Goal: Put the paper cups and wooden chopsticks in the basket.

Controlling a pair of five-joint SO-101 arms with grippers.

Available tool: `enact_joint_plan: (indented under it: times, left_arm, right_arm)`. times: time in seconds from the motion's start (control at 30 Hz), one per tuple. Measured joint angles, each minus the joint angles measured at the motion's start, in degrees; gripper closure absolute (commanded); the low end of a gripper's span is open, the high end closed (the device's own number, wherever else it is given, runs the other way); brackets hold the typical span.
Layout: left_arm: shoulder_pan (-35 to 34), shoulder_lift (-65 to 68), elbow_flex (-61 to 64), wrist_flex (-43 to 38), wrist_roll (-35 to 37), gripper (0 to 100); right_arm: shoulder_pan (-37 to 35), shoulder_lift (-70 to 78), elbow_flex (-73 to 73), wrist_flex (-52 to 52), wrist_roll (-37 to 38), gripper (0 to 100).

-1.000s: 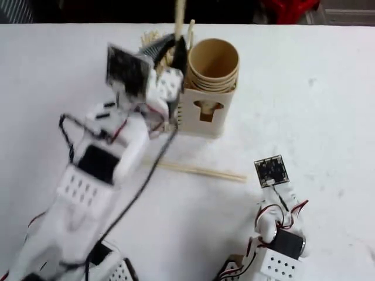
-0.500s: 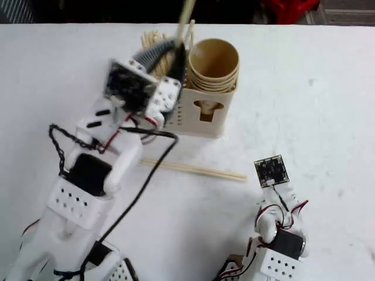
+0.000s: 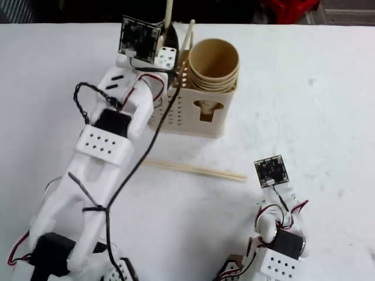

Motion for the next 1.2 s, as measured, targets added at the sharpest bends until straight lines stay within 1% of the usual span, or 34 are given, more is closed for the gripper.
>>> enact_joint_plan:
  times: [0.23,0.4,0.57,0.83,0.93,1.03,1.13,1.2]
  left_arm:
    - [0.0,-0.3,3.6,-0.3,0.7,97]
    - [0.0,-0.3,5.8,-0.3,0.7,89]
    - [0.0,-0.3,6.2,-0.3,0.9,91]
    - [0.0,-0.7,6.2,0.6,0.9,91]
    - [0.0,-3.8,6.2,5.3,0.9,92]
    - [0.7,-9.1,6.2,12.4,0.9,98]
    - [2.1,-16.4,6.2,24.1,0.9,97]
    - [4.1,-21.2,6.2,33.2,-1.4,98]
  right_arm:
    - [0.0,0.0,0.0,0.0,0.0,98.3]
    - [0.0,0.0,0.0,0.0,0.0,98.3]
    - [0.0,0.0,0.0,0.0,0.0,98.3]
    - [0.0,0.0,0.0,0.0,0.0,98.3]
    - [0.0,0.0,0.0,0.0,0.0,98.3]
    - [0.0,0.0,0.0,0.0,0.0,98.3]
    - [0.0,0.0,0.0,0.0,0.0,98.3]
    - [0.0,0.0,0.0,0.0,0.0,98.3]
